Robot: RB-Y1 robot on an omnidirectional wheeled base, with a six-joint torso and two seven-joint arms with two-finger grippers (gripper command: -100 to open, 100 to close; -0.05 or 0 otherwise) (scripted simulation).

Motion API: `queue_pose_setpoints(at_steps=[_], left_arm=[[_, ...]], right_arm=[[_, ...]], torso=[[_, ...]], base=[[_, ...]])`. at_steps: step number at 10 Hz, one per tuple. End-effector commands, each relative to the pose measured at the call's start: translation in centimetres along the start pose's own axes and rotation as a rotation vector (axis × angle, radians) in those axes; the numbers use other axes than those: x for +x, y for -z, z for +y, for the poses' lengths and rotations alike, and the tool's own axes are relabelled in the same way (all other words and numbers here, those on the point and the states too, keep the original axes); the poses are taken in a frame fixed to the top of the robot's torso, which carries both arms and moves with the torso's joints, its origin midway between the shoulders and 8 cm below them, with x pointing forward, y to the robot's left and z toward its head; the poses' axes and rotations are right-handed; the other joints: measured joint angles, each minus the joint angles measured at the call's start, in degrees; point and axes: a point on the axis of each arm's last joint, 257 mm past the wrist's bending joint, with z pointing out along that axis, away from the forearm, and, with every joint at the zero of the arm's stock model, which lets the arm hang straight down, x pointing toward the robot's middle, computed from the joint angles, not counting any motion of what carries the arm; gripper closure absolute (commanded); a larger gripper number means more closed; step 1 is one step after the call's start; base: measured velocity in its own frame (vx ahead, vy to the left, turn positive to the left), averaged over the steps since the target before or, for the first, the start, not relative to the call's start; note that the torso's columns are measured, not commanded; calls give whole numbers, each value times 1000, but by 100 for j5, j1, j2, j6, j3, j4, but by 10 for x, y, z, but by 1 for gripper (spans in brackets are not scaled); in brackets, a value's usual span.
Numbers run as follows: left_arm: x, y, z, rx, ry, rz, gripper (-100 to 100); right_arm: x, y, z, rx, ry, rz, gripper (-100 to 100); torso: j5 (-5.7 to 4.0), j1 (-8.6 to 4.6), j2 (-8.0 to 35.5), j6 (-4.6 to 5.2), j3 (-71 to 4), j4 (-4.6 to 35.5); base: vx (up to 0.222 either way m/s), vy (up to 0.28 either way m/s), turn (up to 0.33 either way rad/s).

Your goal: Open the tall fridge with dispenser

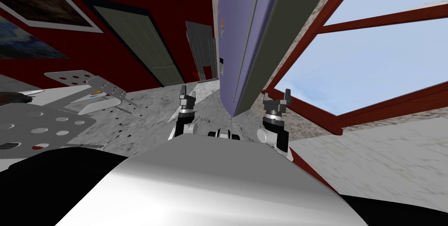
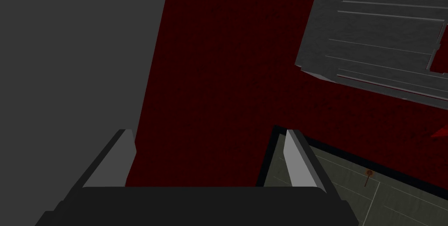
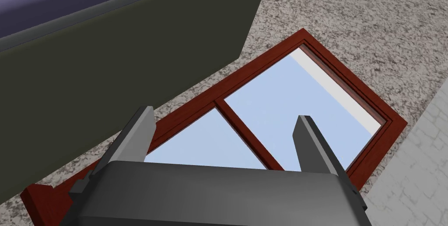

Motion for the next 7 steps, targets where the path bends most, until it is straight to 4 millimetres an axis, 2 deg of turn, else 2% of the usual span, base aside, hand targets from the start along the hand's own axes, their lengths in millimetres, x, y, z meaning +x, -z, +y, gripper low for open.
queue_pose_setpoints(at_steps=[1,4,5,6,7], left_arm=[[0,0,0,0,0,0,0],[0,0,0,0,0,0,0],[0,0,0,0,0,0,0],[0,0,0,0,0,0,0],[0,0,0,0,0,0,0]], right_arm=[[-9,0,-20,52,-89,-23,-100],[-15,-1,-32,84,-153,-41,-100],[-19,-1,-44,118,-204,-54,-100],[-20,-1,-44,117,-213,-58,-100],[-24,-2,-57,152,-265,-72,-100]], torso=[[1,2,7,1,4,2],[-1,-5,1,0,1,1],[-1,-2,2,1,1,0],[0,-1,-1,0,-1,0],[0,-1,2,1,1,0]], base=[[34,-11,2],[30,-15,4],[37,-11,3],[32,-10,4],[40,-15,3]])
